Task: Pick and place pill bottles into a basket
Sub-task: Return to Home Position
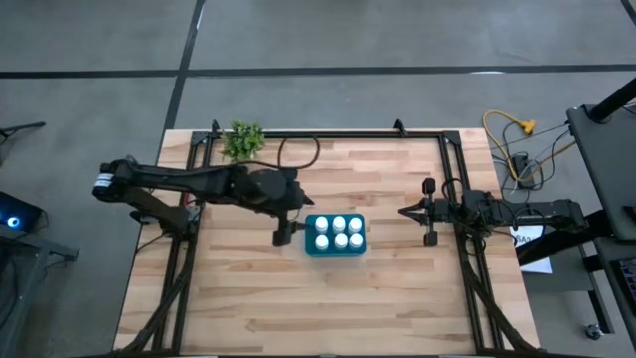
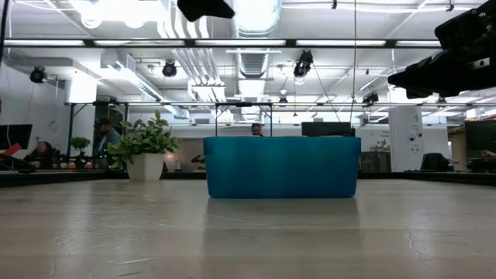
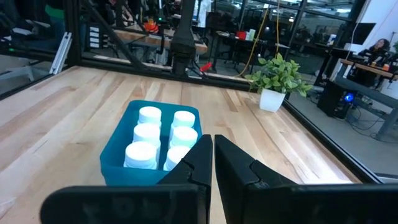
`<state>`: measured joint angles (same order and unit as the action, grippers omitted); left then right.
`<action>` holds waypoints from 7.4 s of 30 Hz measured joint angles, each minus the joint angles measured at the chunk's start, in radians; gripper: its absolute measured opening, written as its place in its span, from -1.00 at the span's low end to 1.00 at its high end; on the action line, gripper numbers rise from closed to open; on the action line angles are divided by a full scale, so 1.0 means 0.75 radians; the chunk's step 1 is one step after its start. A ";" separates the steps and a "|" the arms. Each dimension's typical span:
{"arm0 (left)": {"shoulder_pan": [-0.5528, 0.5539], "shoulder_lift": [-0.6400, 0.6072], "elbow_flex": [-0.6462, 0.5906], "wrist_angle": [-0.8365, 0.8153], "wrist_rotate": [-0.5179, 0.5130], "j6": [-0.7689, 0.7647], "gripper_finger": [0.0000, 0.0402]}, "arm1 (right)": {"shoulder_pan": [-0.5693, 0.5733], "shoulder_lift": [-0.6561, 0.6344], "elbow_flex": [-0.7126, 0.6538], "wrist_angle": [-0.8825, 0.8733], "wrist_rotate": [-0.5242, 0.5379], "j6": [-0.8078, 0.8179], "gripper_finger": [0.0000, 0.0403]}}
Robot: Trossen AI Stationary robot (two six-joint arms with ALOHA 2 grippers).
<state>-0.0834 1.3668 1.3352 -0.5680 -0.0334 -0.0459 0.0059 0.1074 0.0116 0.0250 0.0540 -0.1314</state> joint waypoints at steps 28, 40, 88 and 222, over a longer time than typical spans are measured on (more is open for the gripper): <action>0.015 -0.565 -0.339 -0.054 -0.245 0.123 0.37 | 0.001 -0.001 0.000 0.004 -0.001 0.000 -0.96; 0.015 -0.653 -0.714 0.987 0.069 0.444 0.37 | 0.001 -0.001 0.000 0.018 -0.002 -0.051 -0.96; 0.042 -1.756 -1.591 1.420 -0.108 -0.239 0.37 | 0.000 -0.143 -0.002 0.880 0.208 0.426 -0.96; 0.041 -1.701 -1.771 0.816 -0.032 -0.033 0.37 | 0.000 0.018 -0.003 0.008 0.092 0.313 -0.96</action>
<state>-0.0523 0.0910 0.0067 0.0437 -0.0574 -0.0707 0.0062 0.1207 0.0093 0.0307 0.1233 0.1032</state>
